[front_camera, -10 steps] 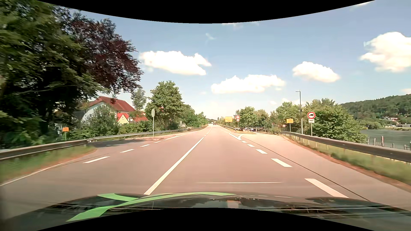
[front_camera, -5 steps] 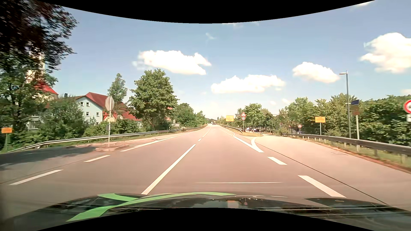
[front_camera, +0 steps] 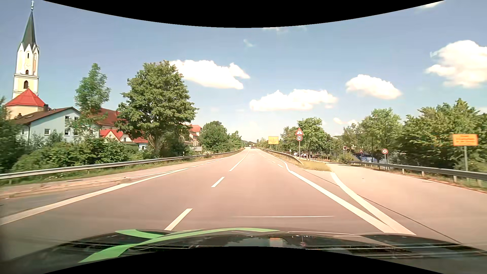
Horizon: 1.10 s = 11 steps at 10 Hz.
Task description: Follow the waypoints while adhering to traffic rules and regulations
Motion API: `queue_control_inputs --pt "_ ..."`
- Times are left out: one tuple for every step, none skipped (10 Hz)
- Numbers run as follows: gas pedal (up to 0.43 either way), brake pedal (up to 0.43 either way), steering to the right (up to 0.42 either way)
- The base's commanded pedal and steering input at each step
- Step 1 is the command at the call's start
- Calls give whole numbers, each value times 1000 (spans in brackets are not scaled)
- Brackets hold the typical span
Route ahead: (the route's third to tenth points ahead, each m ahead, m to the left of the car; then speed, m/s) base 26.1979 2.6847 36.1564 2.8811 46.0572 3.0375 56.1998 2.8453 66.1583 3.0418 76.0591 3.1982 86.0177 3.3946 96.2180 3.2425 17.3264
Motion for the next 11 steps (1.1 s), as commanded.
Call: queue_control_inputs --pt "150 0 -1" --pt "150 0 0" --pt "150 0 0" --pt "150 0 -1" --pt "150 0 0" --pt "150 0 -1" --pt "138 0 0" --pt "130 0 0" --pt "130 0 0" --pt "130 0 -1" --pt "138 0 -1"
